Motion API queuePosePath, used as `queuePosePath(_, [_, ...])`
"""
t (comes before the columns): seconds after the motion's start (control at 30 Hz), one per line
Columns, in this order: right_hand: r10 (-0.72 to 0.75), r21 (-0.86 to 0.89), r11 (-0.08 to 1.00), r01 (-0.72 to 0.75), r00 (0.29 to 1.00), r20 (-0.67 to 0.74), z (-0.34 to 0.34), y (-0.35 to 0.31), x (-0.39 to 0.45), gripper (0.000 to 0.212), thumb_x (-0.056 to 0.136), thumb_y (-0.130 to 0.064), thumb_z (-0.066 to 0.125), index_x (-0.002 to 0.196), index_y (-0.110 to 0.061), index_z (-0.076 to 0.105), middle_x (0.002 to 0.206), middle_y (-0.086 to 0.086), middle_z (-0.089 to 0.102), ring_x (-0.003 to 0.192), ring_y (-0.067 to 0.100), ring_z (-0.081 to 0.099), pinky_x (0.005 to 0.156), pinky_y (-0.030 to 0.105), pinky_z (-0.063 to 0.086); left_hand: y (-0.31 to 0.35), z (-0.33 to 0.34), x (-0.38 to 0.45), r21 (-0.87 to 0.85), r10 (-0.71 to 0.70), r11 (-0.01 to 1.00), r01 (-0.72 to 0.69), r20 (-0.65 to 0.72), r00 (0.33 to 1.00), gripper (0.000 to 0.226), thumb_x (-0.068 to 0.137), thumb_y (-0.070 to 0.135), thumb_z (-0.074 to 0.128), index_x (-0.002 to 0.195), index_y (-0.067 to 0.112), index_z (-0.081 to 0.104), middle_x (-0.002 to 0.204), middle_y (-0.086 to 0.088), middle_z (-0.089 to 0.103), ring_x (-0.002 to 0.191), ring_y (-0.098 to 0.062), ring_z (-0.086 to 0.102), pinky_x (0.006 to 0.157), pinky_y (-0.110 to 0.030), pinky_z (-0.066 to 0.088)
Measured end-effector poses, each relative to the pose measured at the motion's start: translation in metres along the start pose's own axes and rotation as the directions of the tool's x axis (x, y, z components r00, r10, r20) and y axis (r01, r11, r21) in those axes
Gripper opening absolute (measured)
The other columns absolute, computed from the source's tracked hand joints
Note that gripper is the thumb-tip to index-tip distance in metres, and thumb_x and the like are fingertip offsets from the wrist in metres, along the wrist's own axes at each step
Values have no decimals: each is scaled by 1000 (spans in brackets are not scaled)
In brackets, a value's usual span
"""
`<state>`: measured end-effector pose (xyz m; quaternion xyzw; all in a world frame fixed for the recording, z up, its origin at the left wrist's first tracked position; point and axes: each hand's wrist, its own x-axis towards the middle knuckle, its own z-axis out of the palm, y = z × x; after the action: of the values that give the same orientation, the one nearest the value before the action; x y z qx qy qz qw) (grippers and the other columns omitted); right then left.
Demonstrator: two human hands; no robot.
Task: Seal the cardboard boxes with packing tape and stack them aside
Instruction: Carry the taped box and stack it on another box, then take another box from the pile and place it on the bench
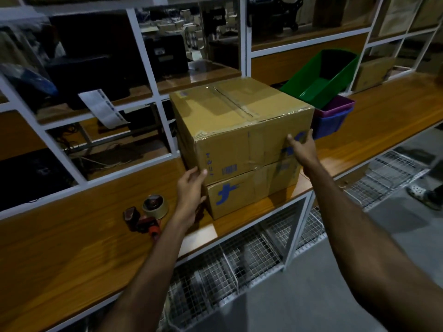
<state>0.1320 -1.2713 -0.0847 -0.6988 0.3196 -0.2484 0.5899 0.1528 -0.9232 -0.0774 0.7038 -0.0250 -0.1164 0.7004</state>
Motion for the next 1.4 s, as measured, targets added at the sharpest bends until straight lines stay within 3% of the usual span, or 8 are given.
queuePosePath(0.07, [32, -45, 998, -33, 999, -29, 9, 23, -23, 99, 86, -60, 70, 167, -32, 22, 164, 8, 43, 148, 37, 44, 117, 58, 44, -21, -20, -16, 121, 15, 993, -20, 45, 999, 35, 103, 36, 64, 137, 25, 63, 136, 5, 66, 119, -14, 65, 98, -46, 57])
queuePosePath(0.2, [53, -58, 997, -55, 997, -48, 43, 28, -134, 63, 103, -37, 67, 158, -17, 45, 132, 6, 61, 123, 30, 60, 98, 39, 49, -52, -72, -48, 254, 48, 964, -73, 103, 994, 21, 102, 25, 68, 122, 20, 72, 111, 4, 76, 102, -13, 73, 85, -34, 61])
queuePosePath(0.33, [42, -41, 999, -34, 973, 226, 99, 42, -239, 29, 104, -32, 68, 132, -26, 63, 117, 8, 71, 109, 26, 69, 96, 51, 58, -86, -158, -91, 221, 27, 975, -28, 7, 1000, 13, 100, 18, 70, 112, 21, 74, 102, -10, 76, 94, -26, 74, 78, -45, 58])
queuePosePath(0.5, [23, -21, 1000, -14, 857, 515, 197, 45, -382, 14, 105, -26, 66, 119, -27, 70, 113, 5, 77, 108, 20, 73, 96, 40, 59, -129, -303, -171, 258, 54, 966, 22, -282, 958, 14, 97, 20, 74, 110, 21, 76, 104, -8, 79, 95, -21, 75, 84, -40, 60])
queuePosePath(0.7, [-94, 23, 991, 129, 577, 811, 329, 15, -542, 21, 106, -29, 66, 125, -21, 71, 110, 1, 78, 102, 12, 75, 91, 34, 61, -158, -468, -282, 120, 0, 987, 107, -665, 747, 15, 97, 24, 73, 104, 37, 76, 100, 0, 79, 95, -22, 76, 86, -46, 61])
queuePosePath(0.9, [-174, 125, 979, 158, 349, 921, 443, -14, -667, 12, 106, -26, 65, 113, -28, 73, 108, -1, 79, 102, 12, 75, 97, 46, 61, -157, -598, -360, 52, -7, 994, 98, -850, 527, 15, 100, 17, 70, 113, 19, 76, 103, -2, 79, 97, -20, 76, 91, -48, 62])
queuePosePath(1.27, [-224, 193, 965, 176, 180, 958, 625, -65, -721, 20, 108, -21, 58, 125, -18, 68, 107, 1, 74, 100, 22, 73, 82, 61, 63, -132, -739, -338, 60, 28, 996, 73, -924, 381, 16, 102, 29, 68, 116, 30, 73, 114, 5, 75, 103, -16, 73, 94, -51, 61])
queuePosePath(1.4, [-259, 217, 953, 211, 198, 945, 707, -90, -700, 19, 109, -19, 59, 125, -15, 69, 103, 0, 75, 93, 14, 73, 69, 38, 65, -120, -763, -283, 75, 56, 996, 53, -953, 297, 40, 102, 40, 67, 139, 25, 63, 135, 4, 65, 117, -15, 63, 98, -49, 57])
